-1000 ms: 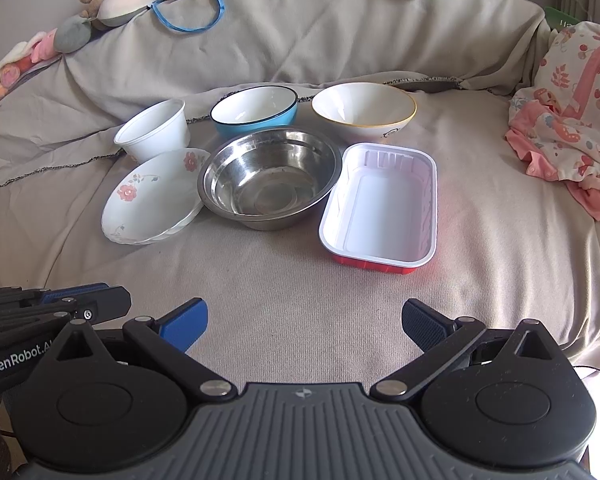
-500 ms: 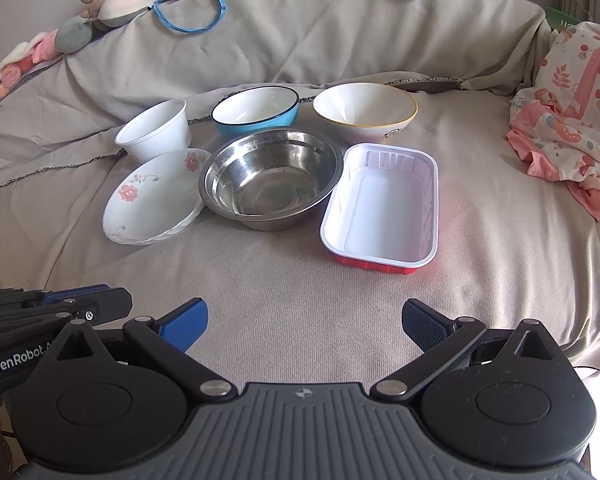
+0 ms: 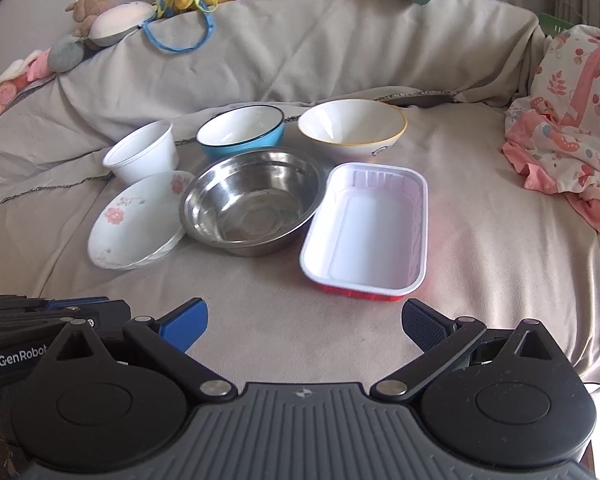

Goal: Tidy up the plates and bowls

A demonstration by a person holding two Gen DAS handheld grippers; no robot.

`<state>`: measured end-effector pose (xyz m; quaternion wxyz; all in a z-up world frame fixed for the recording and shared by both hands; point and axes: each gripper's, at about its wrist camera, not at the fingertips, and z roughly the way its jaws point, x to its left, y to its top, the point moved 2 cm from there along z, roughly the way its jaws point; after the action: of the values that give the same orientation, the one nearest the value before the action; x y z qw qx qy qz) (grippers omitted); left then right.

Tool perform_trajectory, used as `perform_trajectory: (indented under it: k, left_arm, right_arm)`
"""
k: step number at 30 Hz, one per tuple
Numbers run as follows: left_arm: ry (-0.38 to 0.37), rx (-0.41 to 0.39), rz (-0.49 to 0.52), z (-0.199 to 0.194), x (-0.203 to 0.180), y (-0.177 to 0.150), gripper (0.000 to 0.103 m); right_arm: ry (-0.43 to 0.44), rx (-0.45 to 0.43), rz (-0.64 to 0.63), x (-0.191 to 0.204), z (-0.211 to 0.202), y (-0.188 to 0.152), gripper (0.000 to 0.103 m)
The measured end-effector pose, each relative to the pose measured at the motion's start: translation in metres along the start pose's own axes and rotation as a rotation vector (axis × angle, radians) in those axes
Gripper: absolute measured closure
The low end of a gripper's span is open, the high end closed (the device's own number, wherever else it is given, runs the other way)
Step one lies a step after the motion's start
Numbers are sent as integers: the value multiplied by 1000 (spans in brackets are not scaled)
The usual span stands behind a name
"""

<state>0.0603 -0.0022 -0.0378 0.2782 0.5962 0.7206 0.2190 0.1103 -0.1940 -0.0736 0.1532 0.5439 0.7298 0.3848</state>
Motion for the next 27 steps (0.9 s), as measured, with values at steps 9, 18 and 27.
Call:
perform_trajectory:
  k: [9,18,27]
  left_arm:
    - [-203,73,-111,83,-13,24,85]
    - [-263,100,-148,130,-26,36,85]
    - [-225,224,-73,166,-56,42,85]
  right_arm:
    - [-190,-28,68,-78,70,31,0]
    - [-18,26,224,-117,113,29,0]
    - [199,80,311,-124,141,32,19]
